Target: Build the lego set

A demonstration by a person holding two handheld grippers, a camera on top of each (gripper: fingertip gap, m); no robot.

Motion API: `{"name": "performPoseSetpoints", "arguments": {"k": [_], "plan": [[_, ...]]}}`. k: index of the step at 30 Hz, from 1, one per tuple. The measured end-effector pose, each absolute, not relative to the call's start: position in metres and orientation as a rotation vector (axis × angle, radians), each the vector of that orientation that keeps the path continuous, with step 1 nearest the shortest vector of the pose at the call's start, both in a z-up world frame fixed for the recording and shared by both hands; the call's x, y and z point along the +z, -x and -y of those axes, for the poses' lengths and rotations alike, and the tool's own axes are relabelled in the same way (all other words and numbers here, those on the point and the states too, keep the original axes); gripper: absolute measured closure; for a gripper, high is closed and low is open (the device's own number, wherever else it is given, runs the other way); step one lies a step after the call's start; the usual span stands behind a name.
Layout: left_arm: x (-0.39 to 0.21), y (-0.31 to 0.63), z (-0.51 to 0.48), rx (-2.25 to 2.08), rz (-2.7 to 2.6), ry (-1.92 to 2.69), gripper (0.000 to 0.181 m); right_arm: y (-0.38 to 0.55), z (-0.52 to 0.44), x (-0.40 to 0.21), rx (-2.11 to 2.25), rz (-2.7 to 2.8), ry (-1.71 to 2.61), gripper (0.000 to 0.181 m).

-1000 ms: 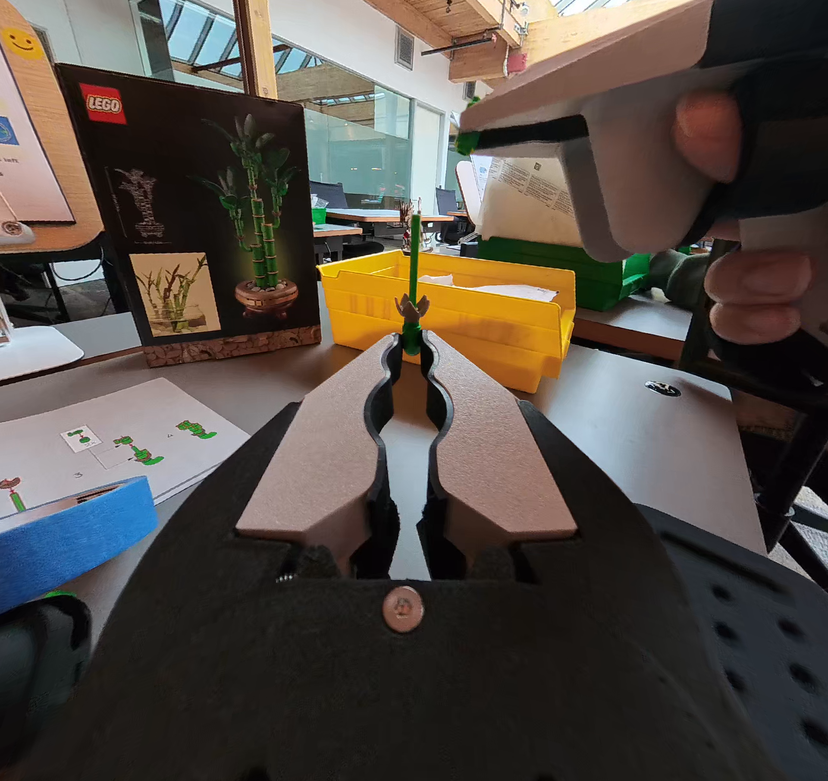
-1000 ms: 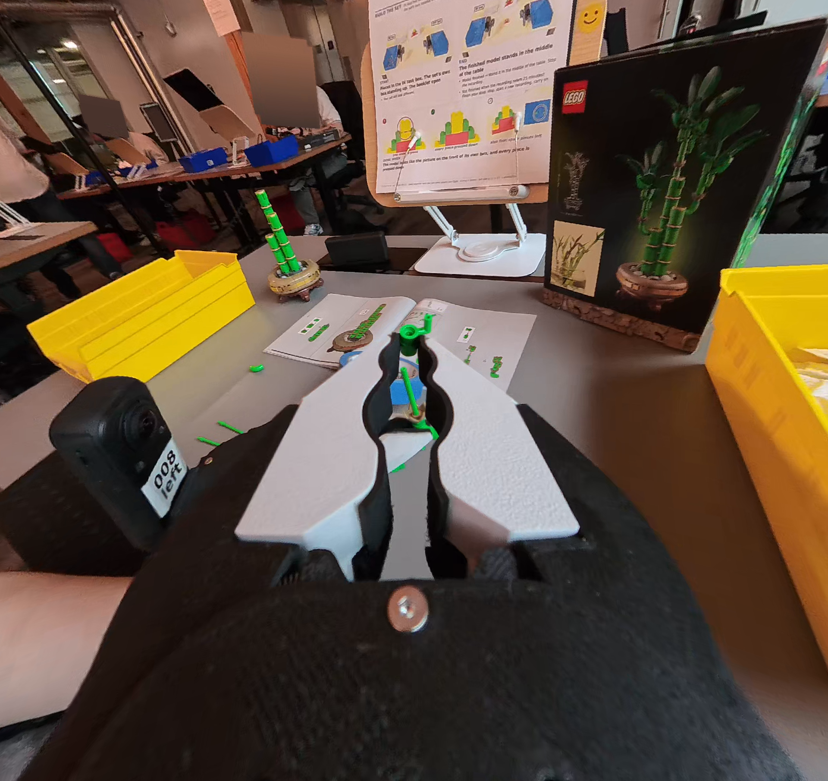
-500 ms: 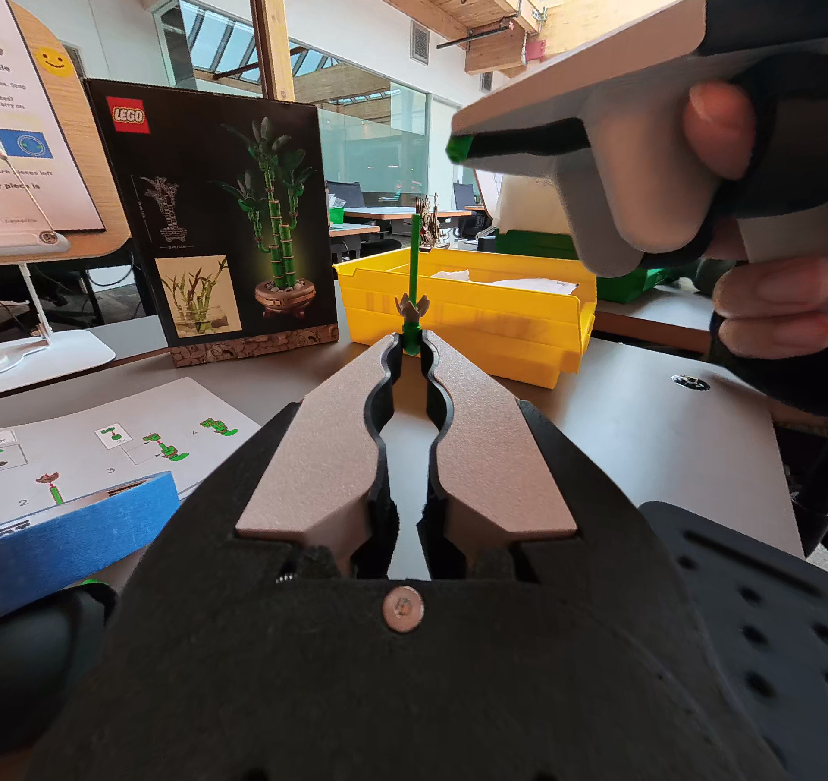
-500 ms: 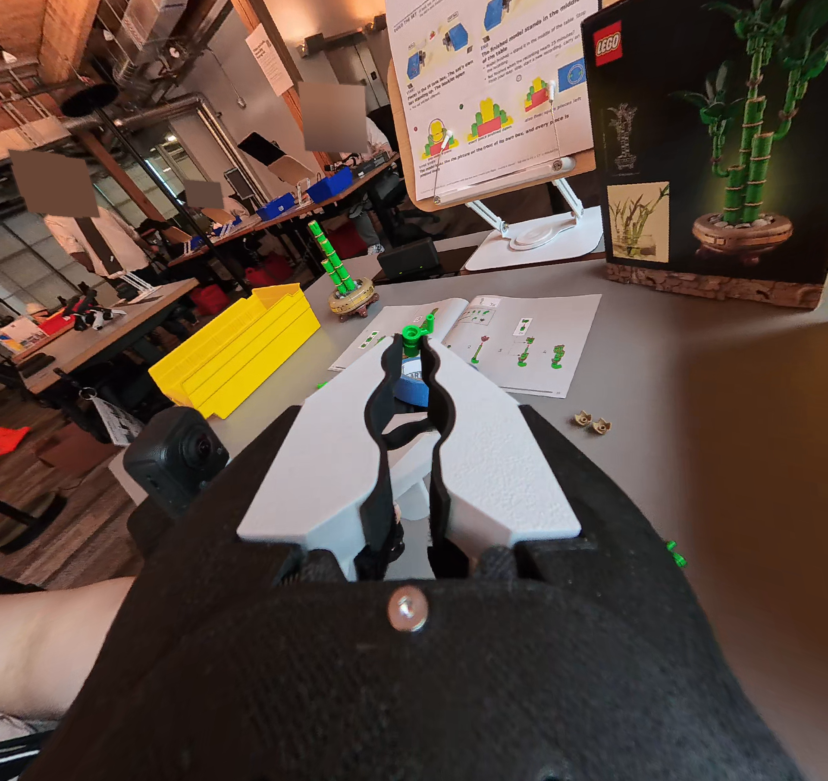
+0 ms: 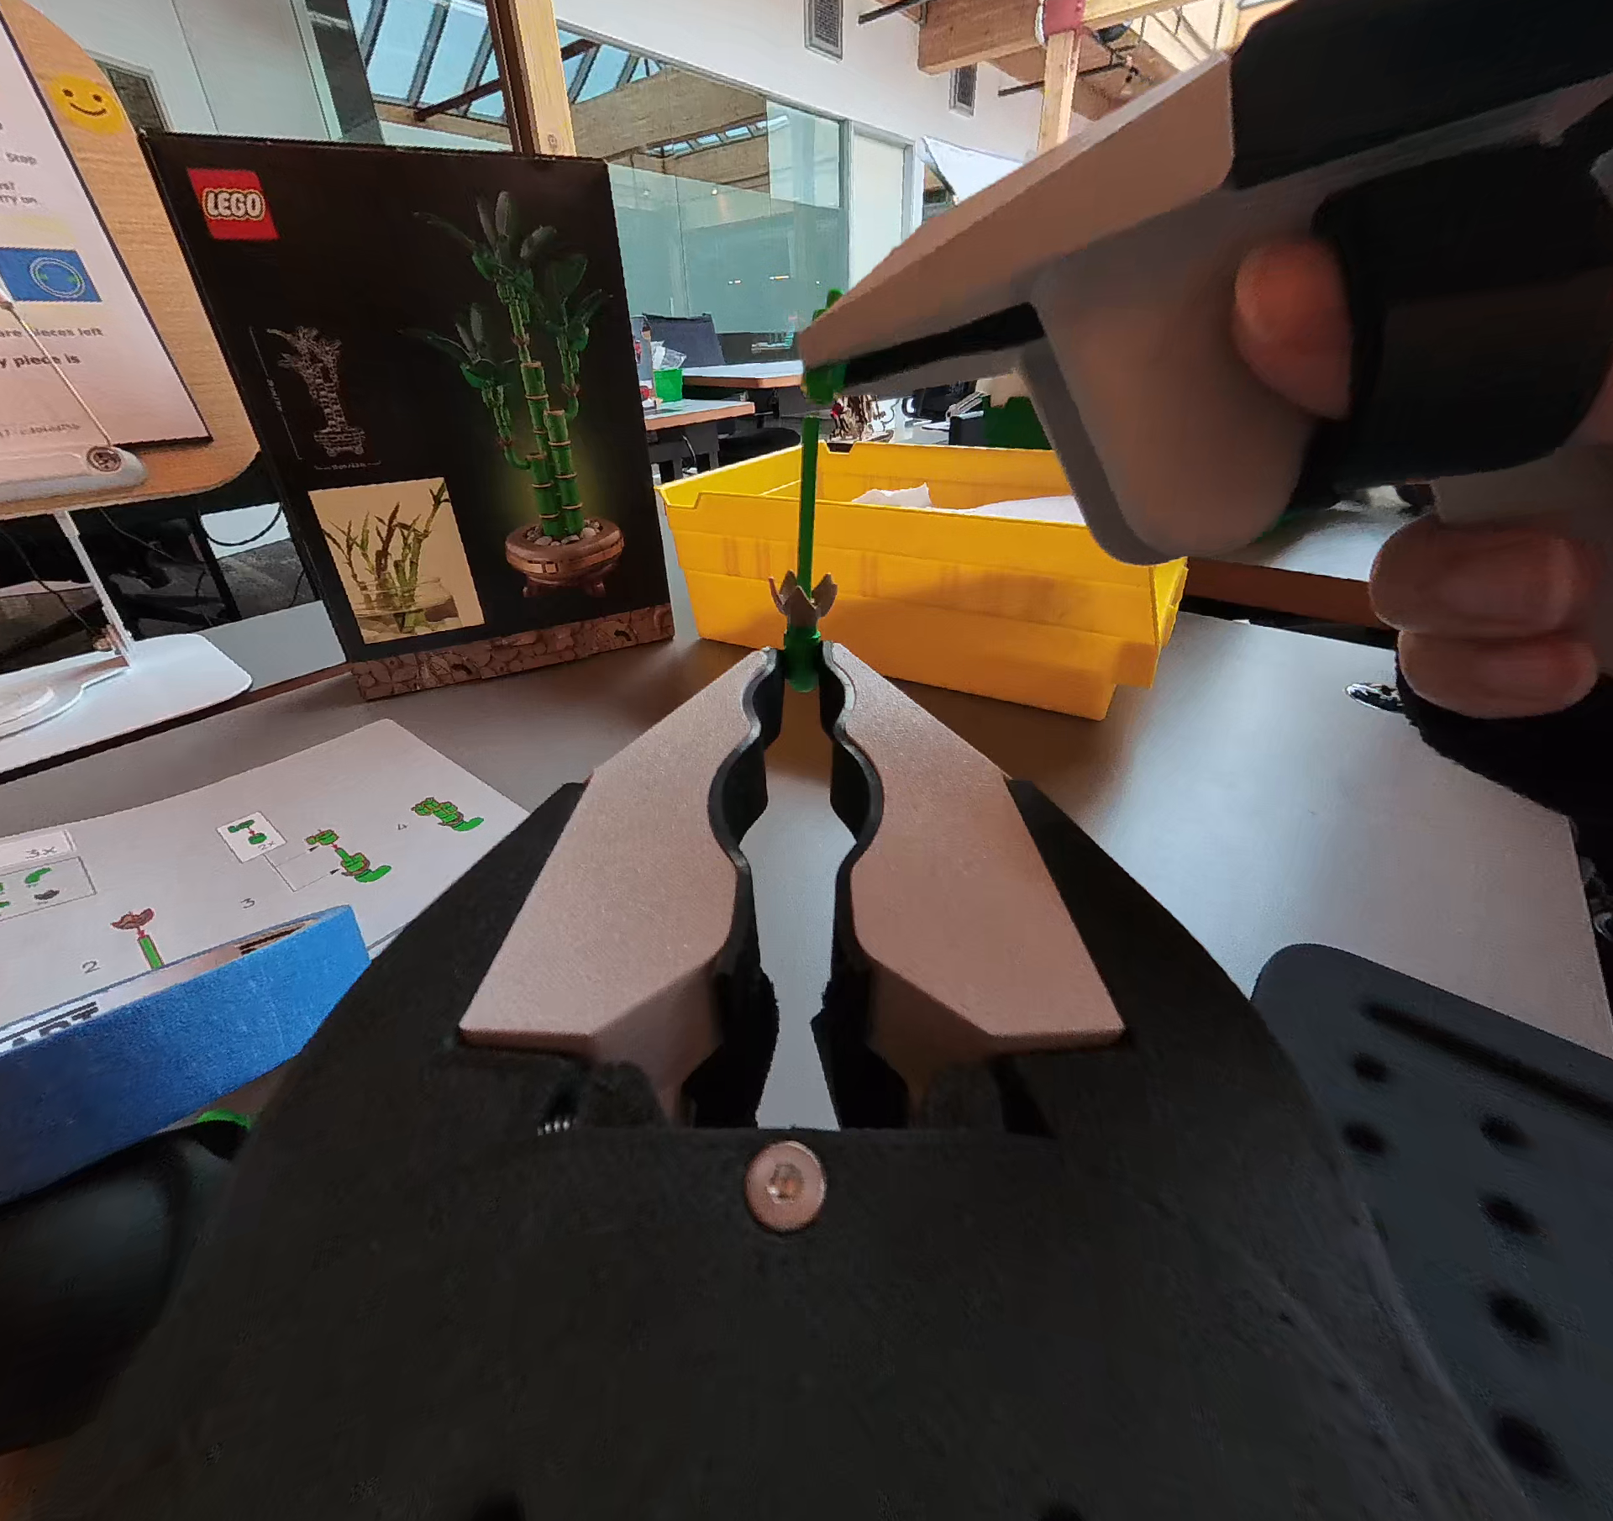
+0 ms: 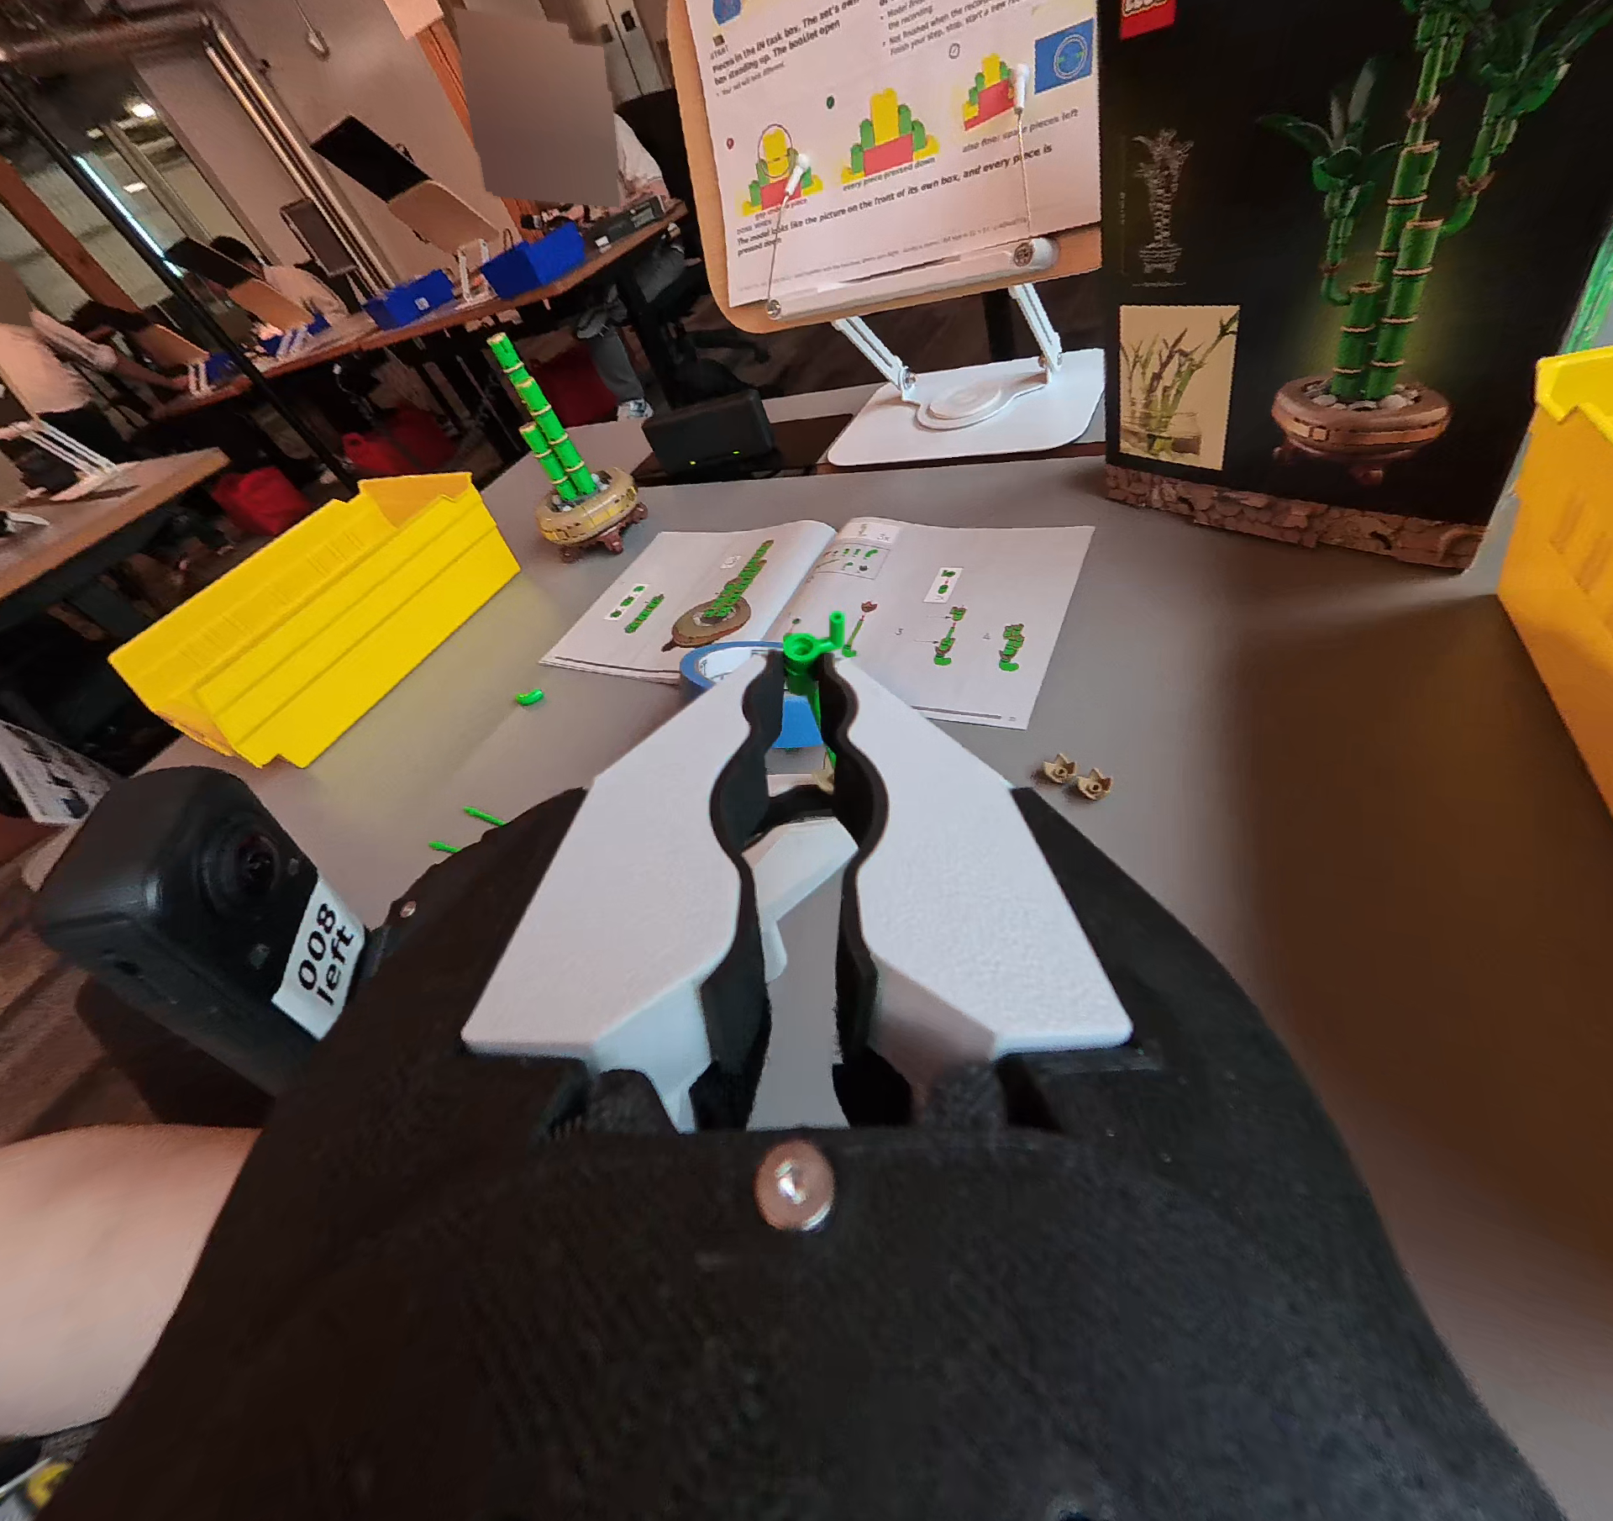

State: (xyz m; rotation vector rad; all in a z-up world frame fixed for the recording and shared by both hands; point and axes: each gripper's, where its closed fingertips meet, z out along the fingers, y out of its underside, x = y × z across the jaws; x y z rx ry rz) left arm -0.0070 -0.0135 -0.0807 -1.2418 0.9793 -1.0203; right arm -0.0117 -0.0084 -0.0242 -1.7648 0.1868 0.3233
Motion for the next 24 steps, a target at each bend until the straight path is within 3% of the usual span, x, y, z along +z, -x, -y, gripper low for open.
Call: {"name": "performPoseSetpoints", "arguments": {"k": [24], "plan": [[-0.0860,0.0040,0.0164,-1.011,-1.016,1.257,0.177,0.0055,0.0091,-0.0277,0.293,-0.201,1.765,0.177]]}}
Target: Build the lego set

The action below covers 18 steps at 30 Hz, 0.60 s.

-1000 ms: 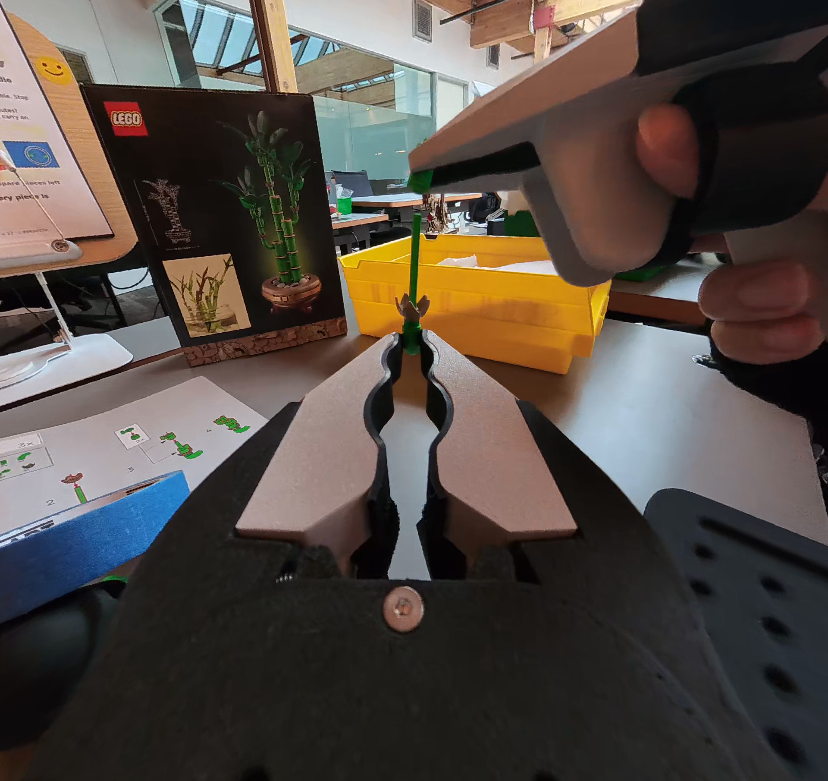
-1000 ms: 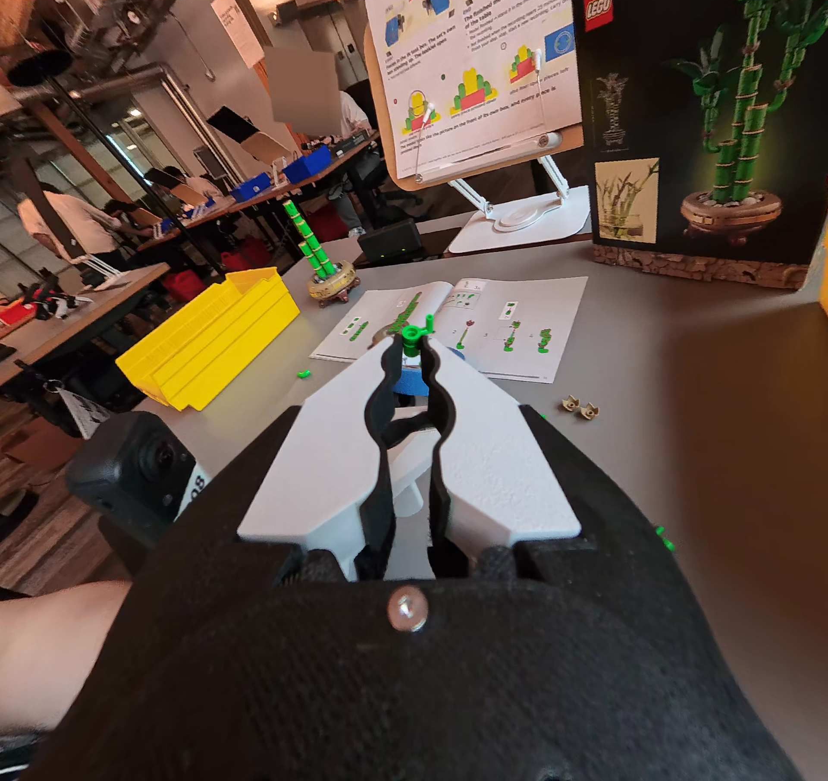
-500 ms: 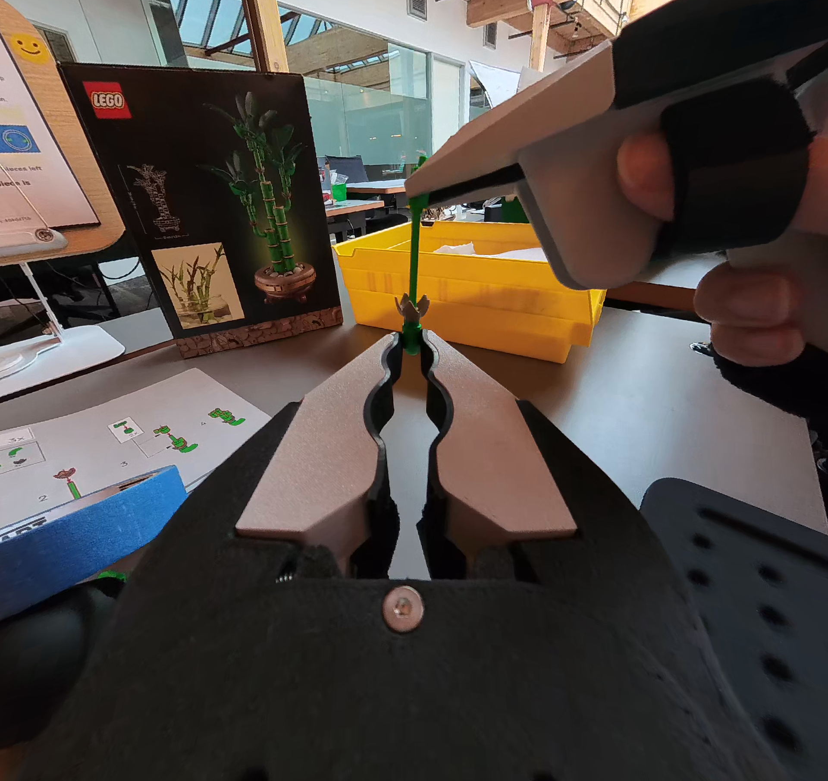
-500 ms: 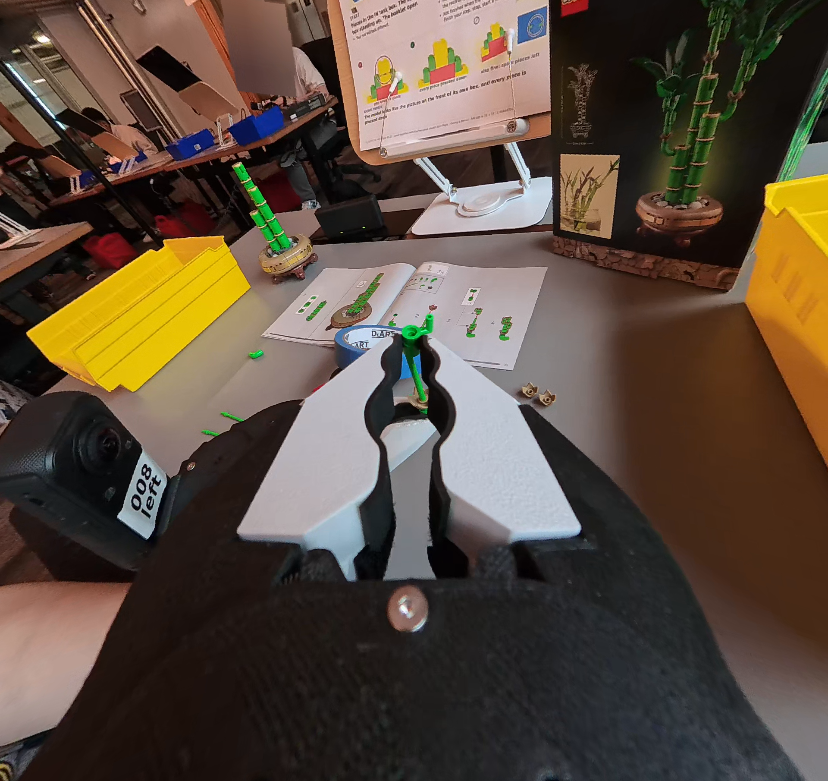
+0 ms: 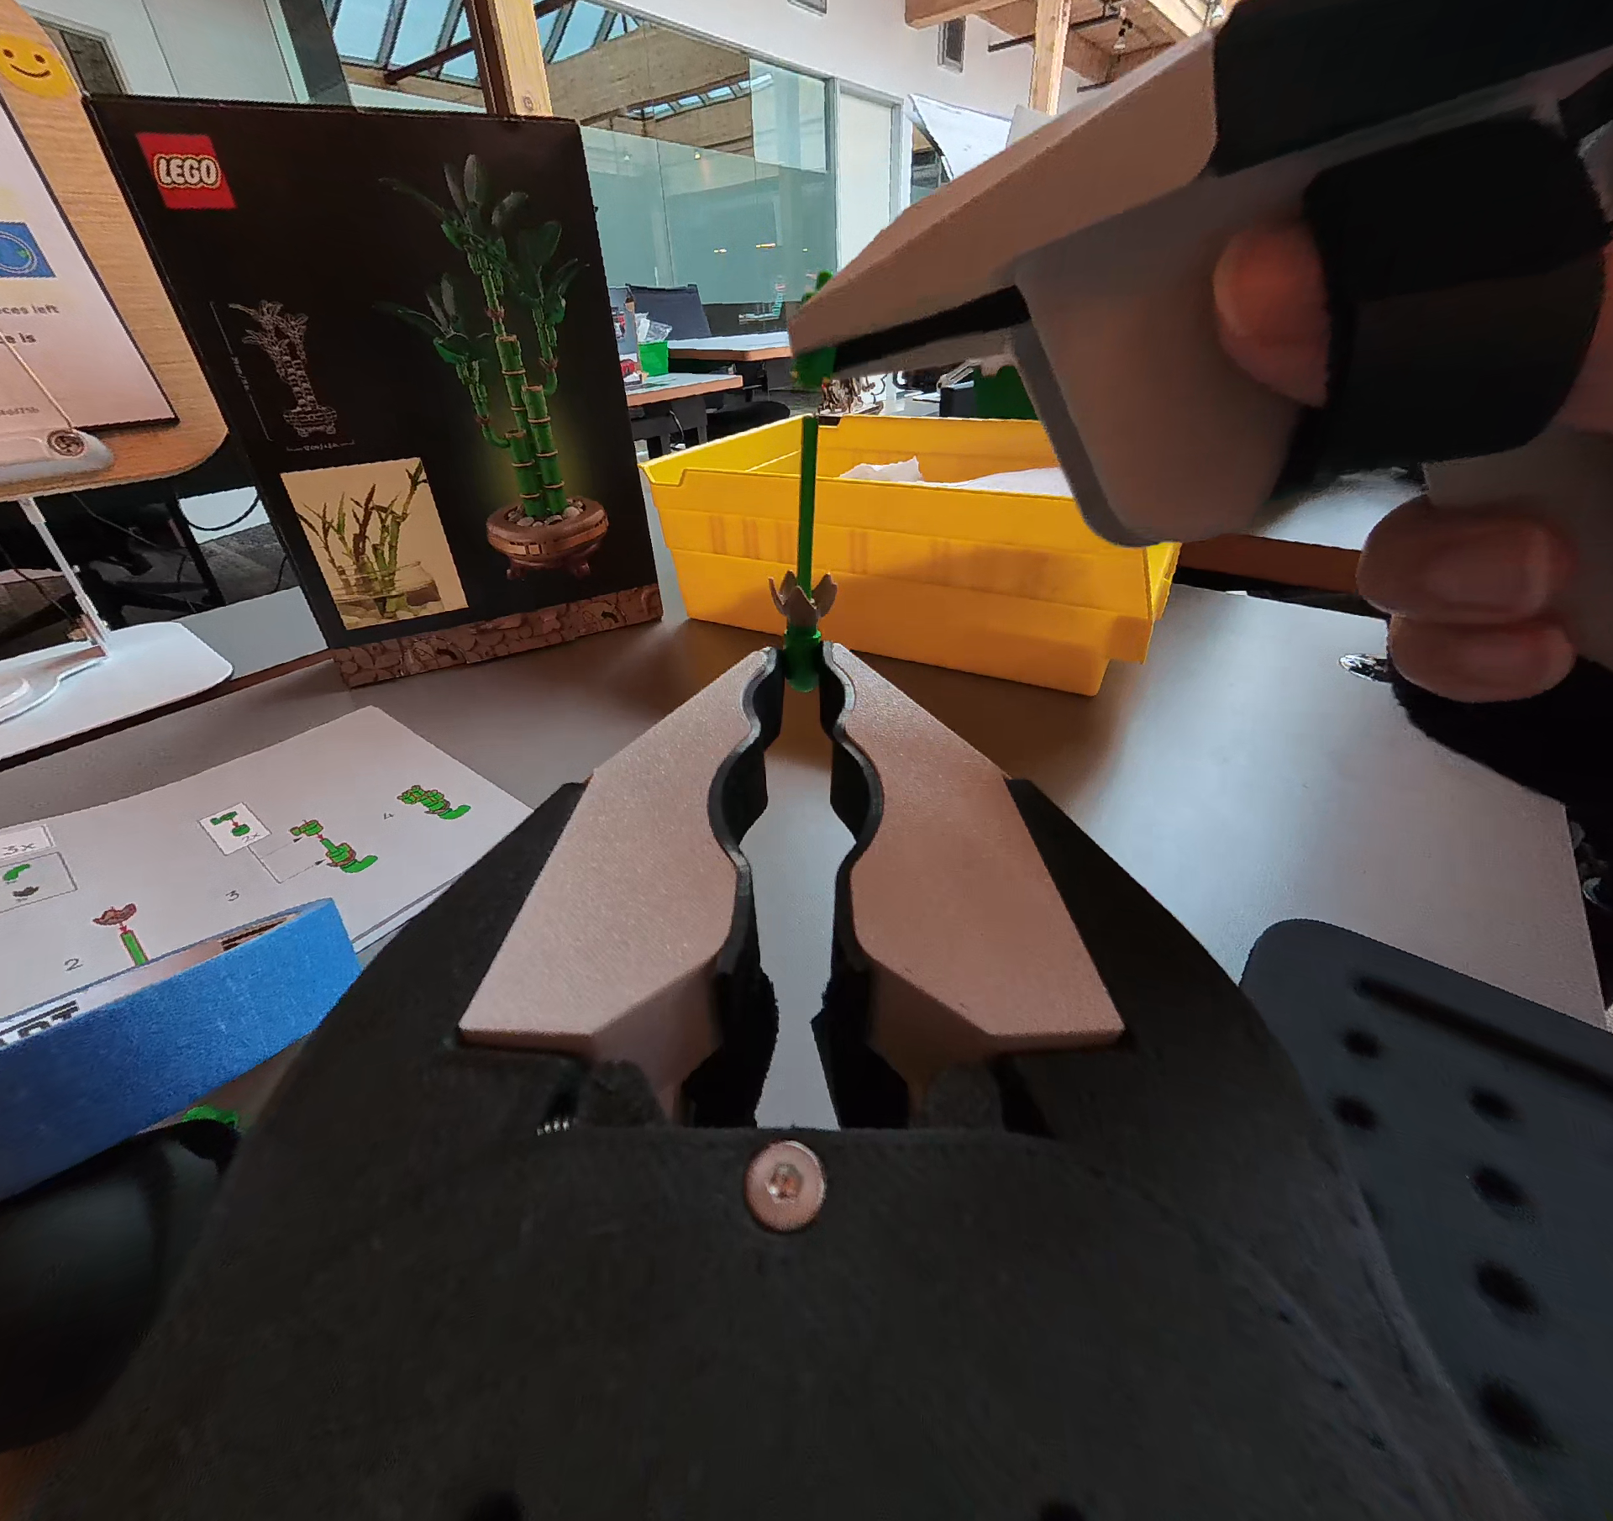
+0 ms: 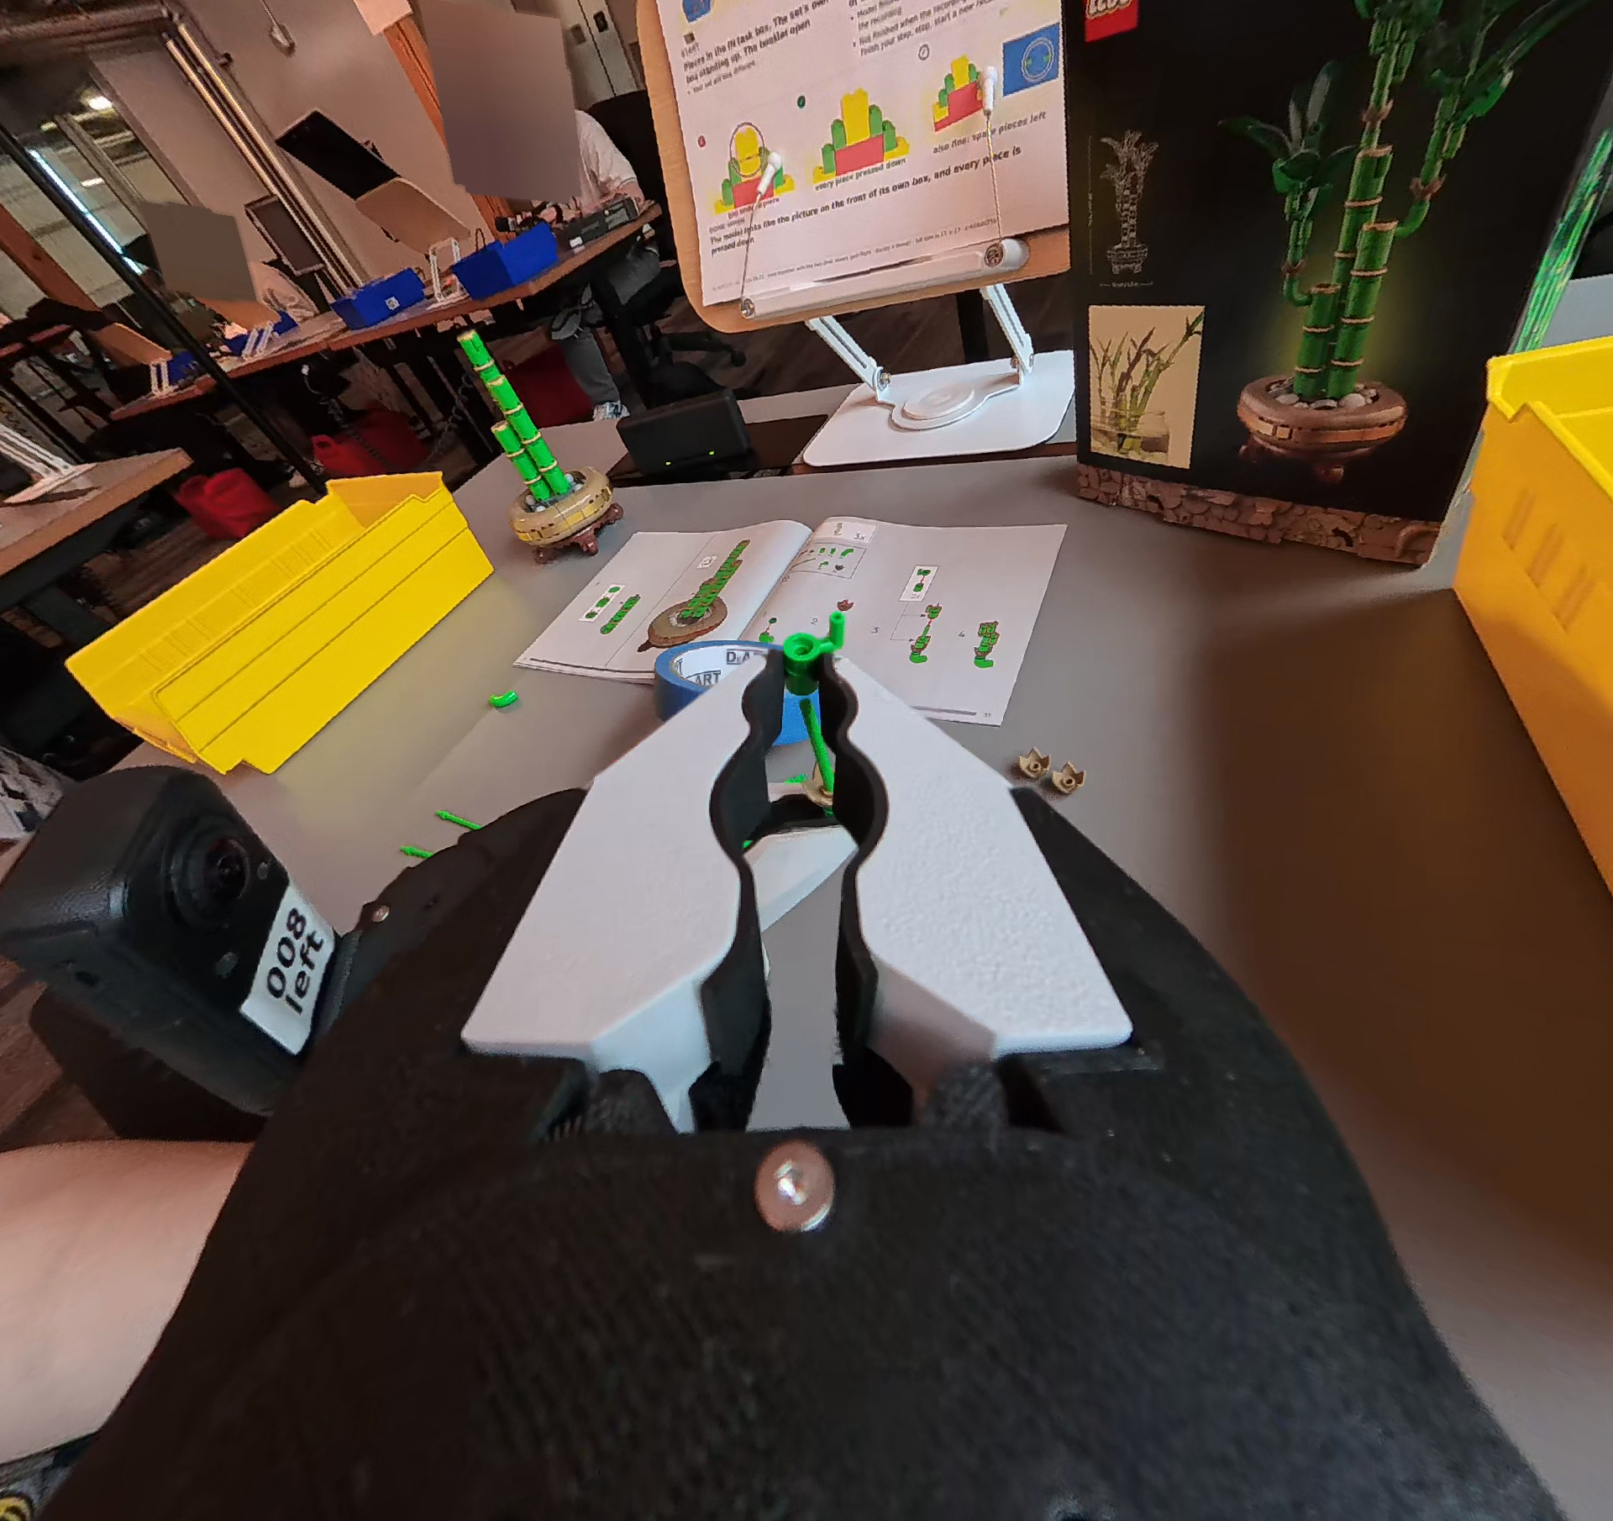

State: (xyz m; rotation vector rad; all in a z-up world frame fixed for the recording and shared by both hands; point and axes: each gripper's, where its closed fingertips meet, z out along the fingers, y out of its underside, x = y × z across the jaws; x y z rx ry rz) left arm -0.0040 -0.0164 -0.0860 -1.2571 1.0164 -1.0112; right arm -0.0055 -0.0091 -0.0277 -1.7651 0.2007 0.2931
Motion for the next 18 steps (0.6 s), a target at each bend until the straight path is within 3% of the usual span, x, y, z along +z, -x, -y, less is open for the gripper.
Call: {"name": "performPoseSetpoints", "arguments": {"k": [18], "plan": [[-0.0884,0.0036,0.0139,-1.010,-1.013,1.276,0.177,0.0023,0.0103,-0.0258,0.260,-0.206,1.763,0.177]]}}
